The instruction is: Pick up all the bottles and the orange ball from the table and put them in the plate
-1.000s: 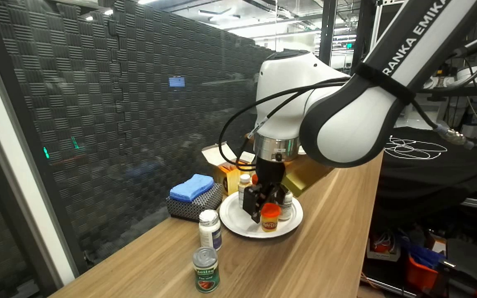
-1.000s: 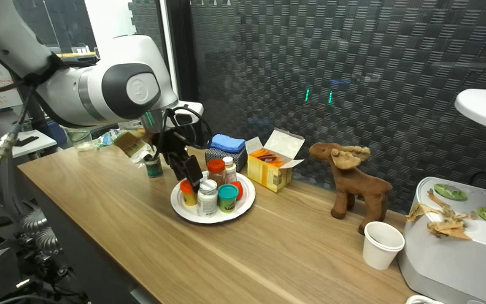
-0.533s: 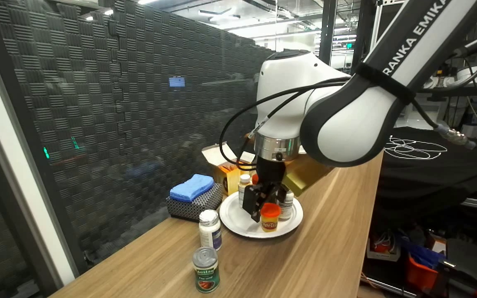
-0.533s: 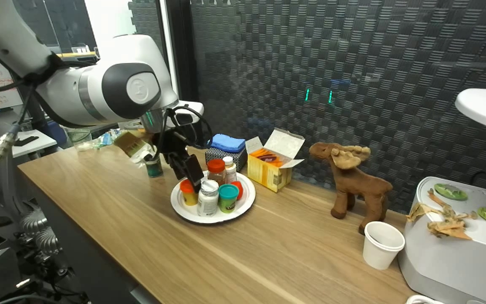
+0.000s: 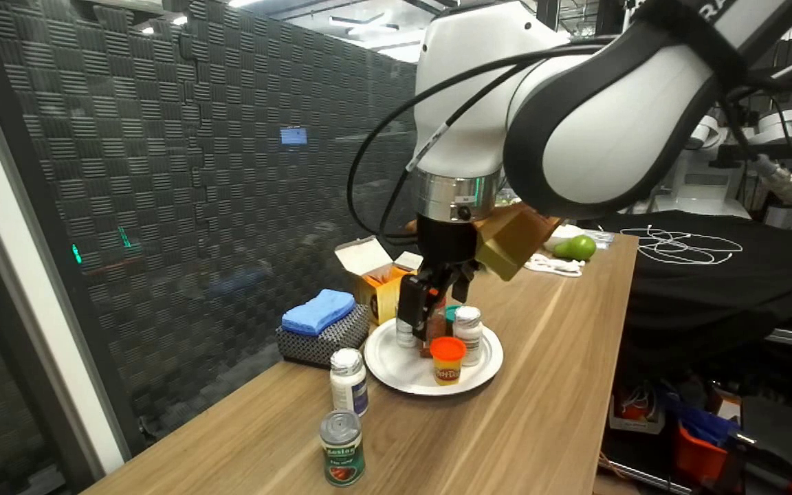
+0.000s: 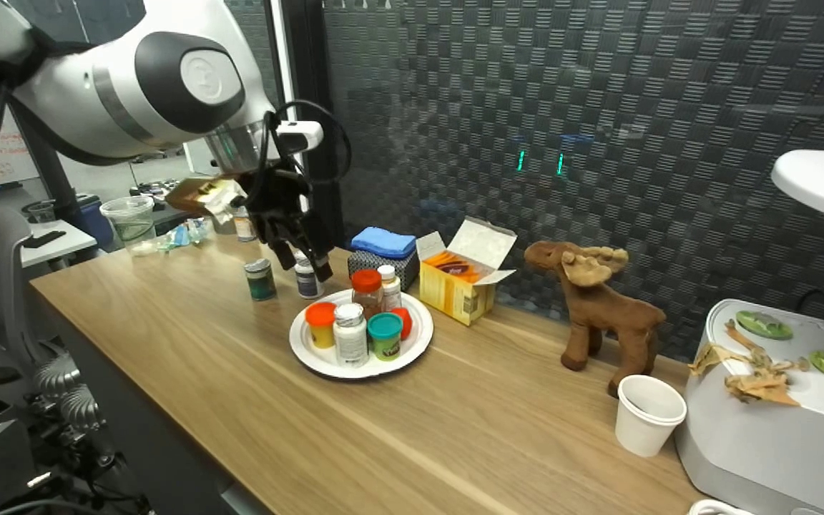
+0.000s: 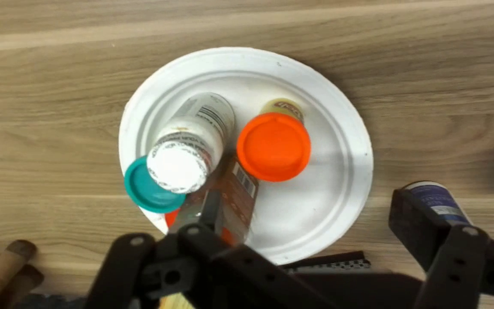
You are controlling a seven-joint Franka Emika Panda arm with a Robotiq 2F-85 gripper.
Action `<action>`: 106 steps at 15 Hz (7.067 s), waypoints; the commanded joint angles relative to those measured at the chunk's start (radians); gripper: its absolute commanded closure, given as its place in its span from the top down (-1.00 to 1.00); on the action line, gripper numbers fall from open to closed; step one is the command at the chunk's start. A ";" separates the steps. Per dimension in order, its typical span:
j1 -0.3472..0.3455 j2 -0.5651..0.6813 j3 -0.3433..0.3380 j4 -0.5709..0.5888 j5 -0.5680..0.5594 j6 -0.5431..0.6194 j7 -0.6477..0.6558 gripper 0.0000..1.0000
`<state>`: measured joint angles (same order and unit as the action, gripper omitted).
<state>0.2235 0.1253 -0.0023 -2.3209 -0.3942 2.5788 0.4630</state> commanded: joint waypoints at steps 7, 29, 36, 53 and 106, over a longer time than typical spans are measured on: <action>0.027 0.170 0.110 0.305 0.033 -0.170 -0.044 1.00; 0.108 0.368 0.043 0.518 0.155 -0.296 0.119 -0.54; 0.123 0.289 -0.013 0.447 0.140 -0.246 0.432 -0.60; -0.004 0.354 -0.051 0.502 0.182 -0.254 0.634 -0.60; 0.133 0.357 0.117 0.443 0.333 -0.305 0.081 1.00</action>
<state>0.3478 0.5019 0.1111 -1.8649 -0.0893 2.2850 0.5497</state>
